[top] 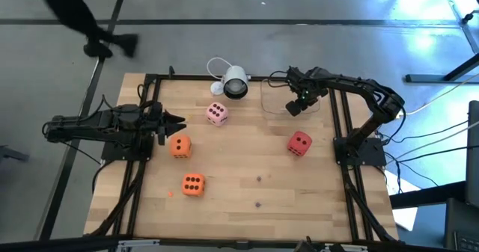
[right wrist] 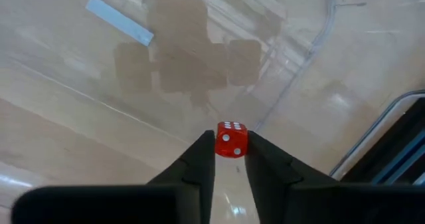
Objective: Pick & Place Dice
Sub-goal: Put the small red dice into the transparent container, then put the large red dice into the transparent container
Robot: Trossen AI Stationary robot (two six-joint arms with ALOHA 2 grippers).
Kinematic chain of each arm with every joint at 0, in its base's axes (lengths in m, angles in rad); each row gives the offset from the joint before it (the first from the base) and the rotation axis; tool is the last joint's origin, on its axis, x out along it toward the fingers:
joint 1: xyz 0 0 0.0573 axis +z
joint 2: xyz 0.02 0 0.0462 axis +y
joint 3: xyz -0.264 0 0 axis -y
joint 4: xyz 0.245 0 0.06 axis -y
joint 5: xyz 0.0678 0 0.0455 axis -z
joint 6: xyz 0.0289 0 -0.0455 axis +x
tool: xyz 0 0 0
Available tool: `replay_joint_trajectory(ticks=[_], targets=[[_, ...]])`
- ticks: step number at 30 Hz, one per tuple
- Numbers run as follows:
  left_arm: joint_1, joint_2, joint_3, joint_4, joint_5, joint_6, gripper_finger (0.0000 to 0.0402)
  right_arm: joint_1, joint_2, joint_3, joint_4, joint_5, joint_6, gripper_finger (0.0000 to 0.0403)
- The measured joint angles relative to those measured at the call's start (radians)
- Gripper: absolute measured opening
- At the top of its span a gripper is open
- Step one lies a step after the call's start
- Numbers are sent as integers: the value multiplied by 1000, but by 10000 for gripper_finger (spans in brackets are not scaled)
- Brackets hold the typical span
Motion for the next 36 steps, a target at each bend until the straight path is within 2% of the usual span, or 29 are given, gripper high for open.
replay_joint_trajectory(ticks=[6, 12, 16, 20, 23, 31, 36], targets=[[0, 0, 0, 0, -4, -6, 175, 0, 0, 0, -9, 27, -24, 161], [0, 0, 0, 0, -5, -7, 175, 0, 0, 0, -11, 3, -72, 232], [0, 0, 0, 0, -5, -8, 175, 0, 0, 0, -11, 12, -71, 261], [0, 0, 0, 0, -5, 2, 175, 0, 0, 0, -11, 37, -48, 265], [0, 0, 0, 0, -5, -8, 175, 0, -16, 3, -13, 7, -60, 257], [0, 0, 0, 0, -4, 0, 175, 30, -129, 78, -40, -11, -104, 226], [0, 0, 0, 0, -4, -5, 175, 31, -170, 146, -155, -155, -118, 220]])
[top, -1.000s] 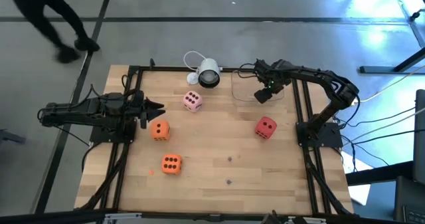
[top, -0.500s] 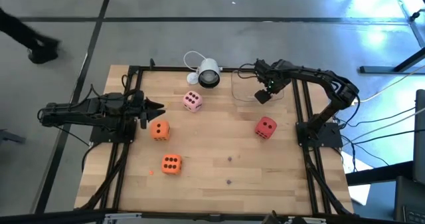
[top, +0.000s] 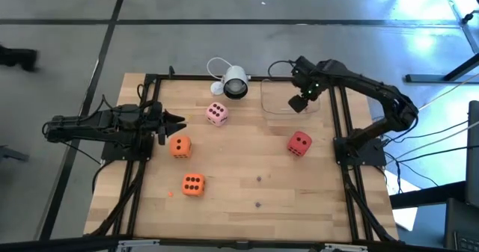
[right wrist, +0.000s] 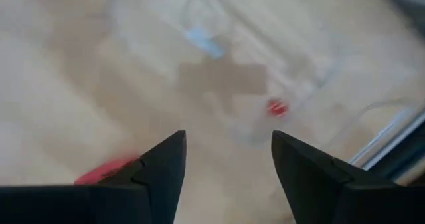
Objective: Pick & Place Dice
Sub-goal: Put the large red dice into the transparent container
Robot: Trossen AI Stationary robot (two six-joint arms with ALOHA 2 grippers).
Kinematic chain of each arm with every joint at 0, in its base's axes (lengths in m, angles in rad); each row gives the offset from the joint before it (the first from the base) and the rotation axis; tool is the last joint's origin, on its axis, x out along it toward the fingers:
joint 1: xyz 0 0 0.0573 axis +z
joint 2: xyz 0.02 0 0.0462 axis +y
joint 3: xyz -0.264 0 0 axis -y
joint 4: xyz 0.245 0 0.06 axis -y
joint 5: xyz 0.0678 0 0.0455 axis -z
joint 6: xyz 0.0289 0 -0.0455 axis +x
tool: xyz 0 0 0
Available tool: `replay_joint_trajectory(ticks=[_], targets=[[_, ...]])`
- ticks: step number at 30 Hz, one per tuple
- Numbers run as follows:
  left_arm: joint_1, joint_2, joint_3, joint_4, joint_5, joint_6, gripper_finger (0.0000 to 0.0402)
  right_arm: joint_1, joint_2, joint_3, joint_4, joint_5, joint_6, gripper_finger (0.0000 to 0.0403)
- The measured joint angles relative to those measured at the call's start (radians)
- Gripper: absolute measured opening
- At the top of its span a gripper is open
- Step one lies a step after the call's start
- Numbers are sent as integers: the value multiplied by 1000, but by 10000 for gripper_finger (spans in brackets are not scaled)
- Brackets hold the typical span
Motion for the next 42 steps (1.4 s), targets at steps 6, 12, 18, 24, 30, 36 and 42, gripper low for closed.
replay_joint_trajectory(ticks=[6, 12, 18, 24, 30, 36, 42], targets=[[0, 0, 0, 0, 0, -3, 175, 15, -9, 38, -159, 32, 7, 236], [0, 0, 0, 0, -1, 5, 175, 126, -23, 60, -219, 156, 70, 237], [0, 0, 0, 0, -1, 5, 175, 300, -35, 105, -239, 208, 196, 226], [0, 0, 0, 0, -1, 5, 175, 507, -36, 110, -272, 178, 397, 217], [0, 0, 0, -1, -3, 8, 175, 755, -35, 110, -280, 177, 659, 212], [0, 0, 0, 0, -10, 33, 175, 932, 10, 110, -279, 195, 675, 212], [0, 0, 0, -1, -10, 34, 175, 1021, 126, 110, -256, 318, 619, 213]])
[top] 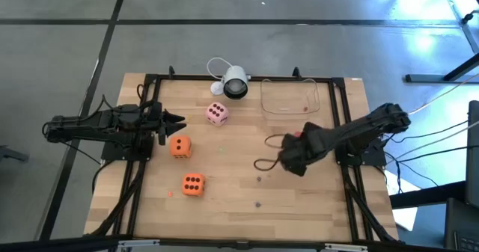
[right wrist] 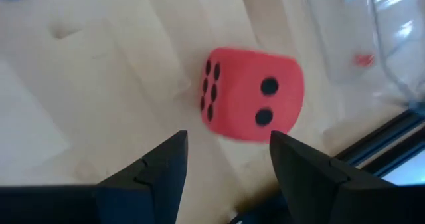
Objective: Pick & Place Dice
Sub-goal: Put the large red dice into the transparent container
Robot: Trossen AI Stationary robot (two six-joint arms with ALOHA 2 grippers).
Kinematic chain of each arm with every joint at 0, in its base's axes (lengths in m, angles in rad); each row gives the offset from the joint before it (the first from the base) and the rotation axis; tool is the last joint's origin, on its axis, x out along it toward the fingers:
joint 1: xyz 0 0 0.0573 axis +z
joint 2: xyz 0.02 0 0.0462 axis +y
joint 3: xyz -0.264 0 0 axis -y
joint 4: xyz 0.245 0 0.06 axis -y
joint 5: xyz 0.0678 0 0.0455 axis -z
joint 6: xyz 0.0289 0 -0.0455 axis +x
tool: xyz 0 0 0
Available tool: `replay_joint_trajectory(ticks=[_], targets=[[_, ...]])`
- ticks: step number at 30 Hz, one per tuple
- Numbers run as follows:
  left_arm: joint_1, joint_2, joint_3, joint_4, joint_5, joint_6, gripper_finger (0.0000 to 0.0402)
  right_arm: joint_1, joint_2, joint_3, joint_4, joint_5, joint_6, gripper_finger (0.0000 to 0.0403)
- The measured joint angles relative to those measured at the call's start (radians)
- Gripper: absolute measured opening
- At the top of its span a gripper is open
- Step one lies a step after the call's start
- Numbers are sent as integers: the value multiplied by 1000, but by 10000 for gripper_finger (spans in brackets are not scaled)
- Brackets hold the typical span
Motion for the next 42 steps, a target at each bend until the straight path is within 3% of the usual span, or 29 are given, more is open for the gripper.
replay_joint_trajectory(ticks=[10, 16, 27, 34, 42], targets=[[0, 0, 0, 0, 2, 0, 175, 15, 154, 0, 11, 68, 61, 213], [0, 0, 0, 0, 2, 3, 175, -8, 169, 0, 30, -1, 111, 217], [0, 0, 0, -1, 10, 15, 175, -26, 168, -78, 95, 5, 83, 304], [0, 0, 0, -1, 17, 8, 175, -49, 168, -192, 170, 79, 104, 321], [0, 0, 0, 0, 26, -27, 175, -74, 159, -292, 251, 199, 113, 297]])
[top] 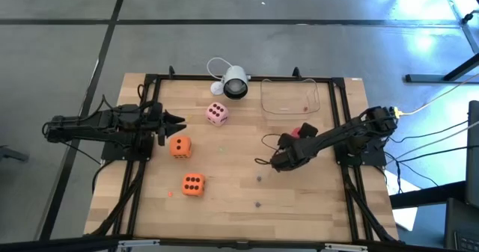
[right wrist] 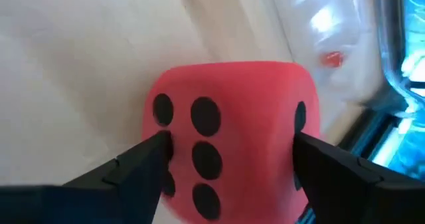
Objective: Pick & Place Dice
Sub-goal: Put the large red dice into the transparent container
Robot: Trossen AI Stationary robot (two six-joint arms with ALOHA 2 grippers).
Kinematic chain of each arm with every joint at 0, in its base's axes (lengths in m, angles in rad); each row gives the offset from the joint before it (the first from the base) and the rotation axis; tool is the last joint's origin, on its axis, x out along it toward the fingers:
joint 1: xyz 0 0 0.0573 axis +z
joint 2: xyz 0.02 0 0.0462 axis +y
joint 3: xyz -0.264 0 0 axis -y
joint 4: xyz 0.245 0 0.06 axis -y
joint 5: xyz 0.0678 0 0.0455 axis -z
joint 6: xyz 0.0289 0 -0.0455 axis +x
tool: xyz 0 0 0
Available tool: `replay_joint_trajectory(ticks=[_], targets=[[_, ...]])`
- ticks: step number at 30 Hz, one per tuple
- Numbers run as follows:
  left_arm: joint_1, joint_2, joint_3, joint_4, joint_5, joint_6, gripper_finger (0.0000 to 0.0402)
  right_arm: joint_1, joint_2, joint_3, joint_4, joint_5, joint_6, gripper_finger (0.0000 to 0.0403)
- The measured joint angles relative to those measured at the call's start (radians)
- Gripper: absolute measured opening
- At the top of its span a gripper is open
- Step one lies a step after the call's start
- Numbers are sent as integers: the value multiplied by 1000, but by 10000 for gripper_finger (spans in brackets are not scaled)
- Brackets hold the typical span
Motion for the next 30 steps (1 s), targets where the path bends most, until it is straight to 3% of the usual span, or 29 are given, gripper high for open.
replay_joint_trajectory(ticks=[13, 30], targets=[[0, 0, 0, 0, 3, -26, 175, 2, -2, -27, 42, 12, -6, 200], [0, 0, 0, 0, 2, -53, 175, 16, -3, 4, 7, -48, 76, 166]])
